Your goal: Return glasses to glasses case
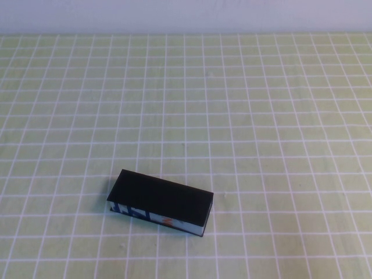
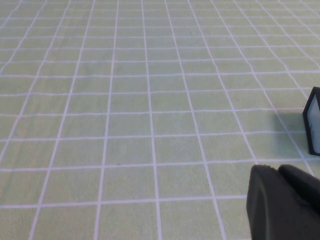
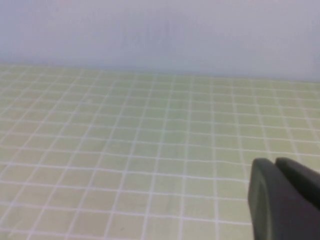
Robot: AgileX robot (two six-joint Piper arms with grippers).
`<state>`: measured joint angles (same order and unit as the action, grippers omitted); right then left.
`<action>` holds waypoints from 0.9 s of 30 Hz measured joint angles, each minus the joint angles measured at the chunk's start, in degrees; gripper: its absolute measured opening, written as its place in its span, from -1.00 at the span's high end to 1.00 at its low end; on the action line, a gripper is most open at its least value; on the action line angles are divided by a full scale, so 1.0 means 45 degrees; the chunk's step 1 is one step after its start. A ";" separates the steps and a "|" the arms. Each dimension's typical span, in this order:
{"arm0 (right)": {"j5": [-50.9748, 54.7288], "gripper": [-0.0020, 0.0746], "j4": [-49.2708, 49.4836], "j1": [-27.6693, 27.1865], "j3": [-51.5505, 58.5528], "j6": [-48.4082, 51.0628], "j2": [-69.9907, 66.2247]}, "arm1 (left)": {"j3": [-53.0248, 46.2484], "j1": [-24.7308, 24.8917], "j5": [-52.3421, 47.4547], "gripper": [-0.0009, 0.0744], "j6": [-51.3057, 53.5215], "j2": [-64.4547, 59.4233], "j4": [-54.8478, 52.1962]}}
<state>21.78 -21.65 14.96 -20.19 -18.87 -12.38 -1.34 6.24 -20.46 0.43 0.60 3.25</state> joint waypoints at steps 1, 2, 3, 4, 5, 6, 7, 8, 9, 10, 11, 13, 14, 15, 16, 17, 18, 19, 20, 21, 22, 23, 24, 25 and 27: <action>0.0000 0.99 -0.0005 -0.0593 0.0000 0.0000 0.0076 | 0.0000 0.0000 0.0000 0.98 0.0000 0.0000 0.0000; 0.0000 0.99 -0.0005 -0.1029 0.0000 0.0000 0.0194 | 0.0000 0.0000 0.0000 0.98 0.0000 0.0000 0.0000; 0.0000 0.99 -0.0005 -0.1490 0.0000 0.0000 0.0342 | 0.0000 0.0000 0.0000 0.98 0.0000 0.0000 0.0000; 0.0029 0.99 -0.0005 -0.1845 0.0018 0.0000 0.0512 | 0.0000 0.0000 0.0000 0.98 0.0000 0.0000 0.0000; 0.0029 0.99 -0.0005 -0.2098 0.0047 0.0000 0.0660 | 0.0000 0.0000 0.0000 0.98 0.0000 0.0000 0.0000; 0.0051 0.99 -0.0005 -0.2262 0.0119 0.0000 0.0856 | 0.0000 0.0000 0.0000 0.98 0.0000 0.0000 0.0000; 0.0070 0.99 -0.0005 -0.2348 0.0238 0.0000 0.1079 | 0.0000 0.0000 -0.0004 0.98 0.0000 0.0000 0.0000; 0.0070 0.99 -0.0005 -0.2410 0.0364 0.0000 0.1262 | 0.0000 0.0000 -0.0004 0.98 0.0000 0.0000 0.0000; 0.0070 0.99 -0.0005 -0.2437 0.0560 0.0000 0.1548 | 0.0000 0.0000 -0.0004 0.98 0.0000 0.0000 0.0000; 0.0070 0.99 -0.0005 -0.2458 0.0791 0.0000 0.1785 | 0.0000 0.0000 -0.0004 0.98 0.0000 0.0000 0.0000; 0.0101 0.99 -0.0005 -0.2458 0.1048 0.0000 0.1969 | 0.0000 0.0000 -0.0004 0.98 0.0000 0.0000 0.0000; 0.0100 0.99 -0.0005 -0.2466 0.1603 0.0000 0.2389 | 0.0000 0.0000 -0.0004 0.98 0.0000 0.0000 0.0000; 0.0100 0.99 -0.0005 -0.2488 0.1843 0.0000 0.2533 | 0.0000 0.0000 -0.0004 0.98 0.0000 0.0000 0.0000; 0.0100 0.99 -0.0005 -0.2488 0.2162 0.0000 0.2682 | 0.0000 0.0000 -0.0004 0.98 0.0000 0.0000 0.0000; 0.0100 0.99 -0.0005 -0.2514 0.2481 0.0000 0.2778 | 0.0000 0.0000 -0.0004 0.98 0.0000 0.0000 0.0000; 0.0100 0.99 -0.0005 -0.2514 0.2732 0.0000 0.2838 | 0.0000 0.0000 -0.0004 0.98 0.0000 0.0000 0.0000; 0.0100 0.99 -0.0005 -0.2514 0.3040 0.0000 0.2859 | 0.0000 0.0000 -0.0004 0.98 0.0000 0.0000 0.0000; 0.0100 0.99 -0.0005 -0.2514 0.3346 0.0000 0.2859 | 0.0000 0.0000 -0.0004 0.98 0.0000 0.0000 0.0000; 0.0100 0.99 0.0028 -0.2514 0.3636 0.0000 0.2859 | 0.0000 0.0000 -0.0004 0.98 0.0000 0.0000 0.0019; 0.0074 0.99 0.0042 -0.2514 0.3910 0.0000 0.2859 | 0.0000 0.0000 -0.0004 0.98 0.0000 0.0000 0.0019; 0.0050 0.99 0.0074 -0.2514 0.4164 0.0000 0.2859 | 0.0000 0.0000 -0.0004 0.98 0.0000 0.0000 0.0019; 0.0032 0.99 0.0094 -0.2514 0.4360 0.0000 0.2859 | 0.0000 0.0000 -0.0004 0.98 0.0000 0.0000 0.0019; 0.0032 0.99 0.0154 -0.2514 0.4576 0.0000 0.2859 | 0.0000 0.0000 -0.0004 0.98 0.0000 0.0000 0.0019; 0.0032 0.99 0.0183 -0.2514 0.4724 -0.0024 0.2859 | 0.0000 0.0000 -0.0004 0.98 0.0000 0.0000 0.0019; -0.0084 0.99 0.0242 -0.2514 0.4784 -0.0024 0.2859 | 0.0000 0.0000 -0.0004 0.98 0.0000 0.0000 0.0019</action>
<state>21.40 -20.56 3.64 1.34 -18.97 0.49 -1.34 6.24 -20.48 0.43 0.60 3.33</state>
